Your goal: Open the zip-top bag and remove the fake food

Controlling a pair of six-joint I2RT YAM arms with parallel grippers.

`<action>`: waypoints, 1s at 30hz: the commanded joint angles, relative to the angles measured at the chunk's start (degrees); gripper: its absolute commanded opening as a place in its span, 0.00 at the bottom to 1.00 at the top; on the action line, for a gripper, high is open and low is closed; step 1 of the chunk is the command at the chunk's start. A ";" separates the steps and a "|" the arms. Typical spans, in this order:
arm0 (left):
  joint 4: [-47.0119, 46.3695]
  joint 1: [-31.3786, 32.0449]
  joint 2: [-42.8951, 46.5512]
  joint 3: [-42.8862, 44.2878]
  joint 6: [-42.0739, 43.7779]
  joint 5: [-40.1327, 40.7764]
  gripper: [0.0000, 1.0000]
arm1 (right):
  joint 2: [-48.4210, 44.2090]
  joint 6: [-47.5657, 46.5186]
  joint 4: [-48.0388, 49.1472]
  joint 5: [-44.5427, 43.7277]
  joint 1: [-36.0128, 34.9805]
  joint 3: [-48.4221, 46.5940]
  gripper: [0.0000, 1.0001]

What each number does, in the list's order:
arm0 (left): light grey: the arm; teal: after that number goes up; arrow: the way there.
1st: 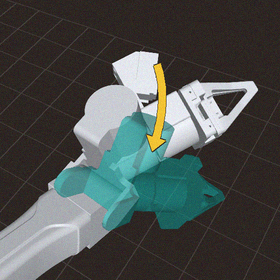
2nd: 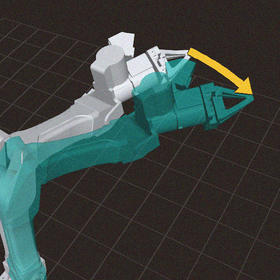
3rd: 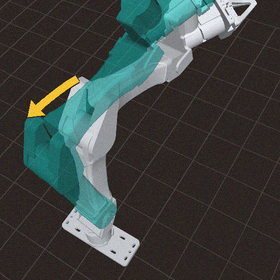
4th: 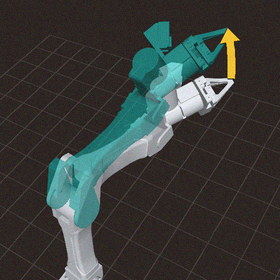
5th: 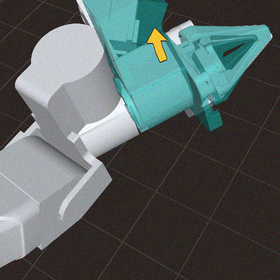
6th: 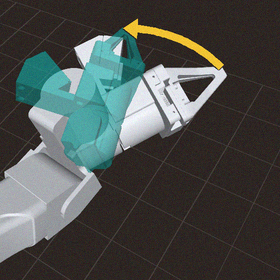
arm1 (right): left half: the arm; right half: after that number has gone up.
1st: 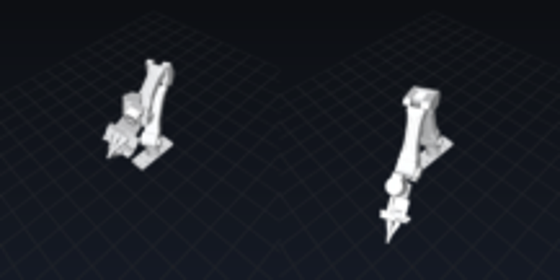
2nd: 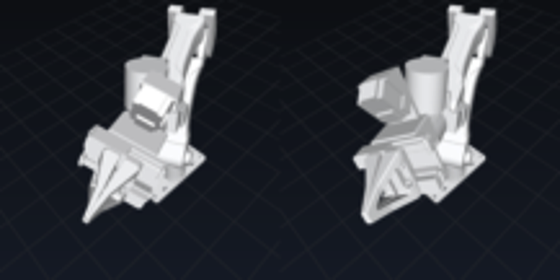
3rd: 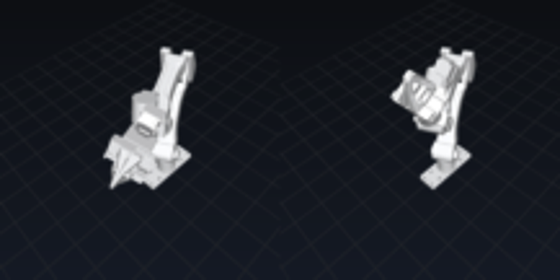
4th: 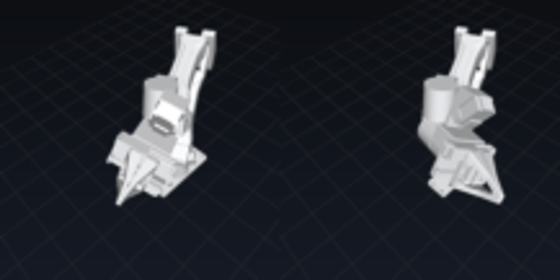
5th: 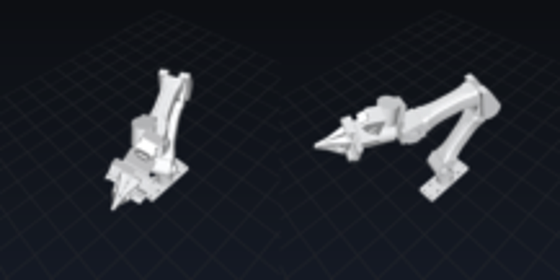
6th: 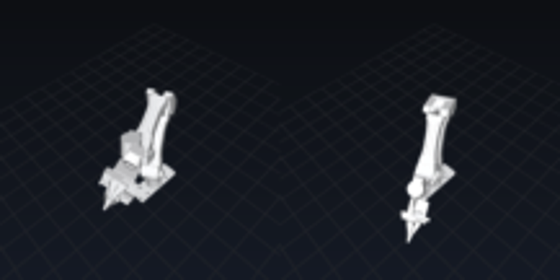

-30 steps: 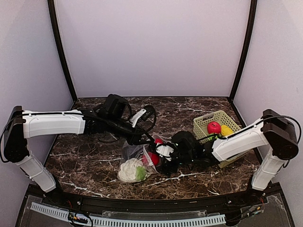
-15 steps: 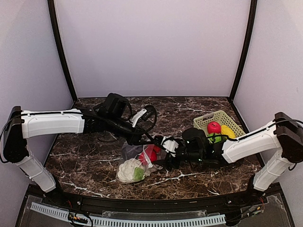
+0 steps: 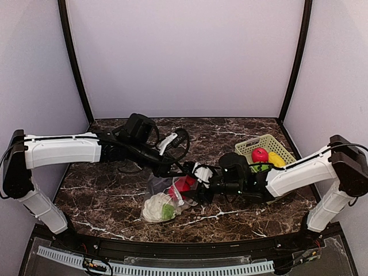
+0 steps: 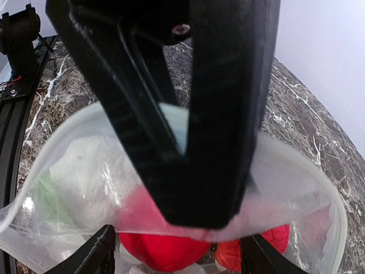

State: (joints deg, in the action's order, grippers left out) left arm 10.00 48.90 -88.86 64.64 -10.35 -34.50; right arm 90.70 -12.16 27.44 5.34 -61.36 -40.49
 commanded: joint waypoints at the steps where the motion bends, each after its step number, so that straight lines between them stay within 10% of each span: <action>1: 1.00 -0.58 1.91 -1.29 -0.16 -0.39 0.01 | 2.53 -0.88 3.29 3.09 -0.50 -2.79 0.72; 17: 0.63 -1.72 2.91 -3.03 -0.40 -0.94 0.01 | 14.73 -1.24 9.56 4.66 -0.58 -4.06 0.65; 30: 0.89 -2.23 2.84 -3.37 -0.28 -1.64 0.01 | 18.55 -1.42 6.33 2.54 -0.60 -4.72 0.85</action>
State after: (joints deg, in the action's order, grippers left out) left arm 10.46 46.70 -88.05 61.73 -10.94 -33.76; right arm 106.26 -14.31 37.89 9.34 -61.52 -44.16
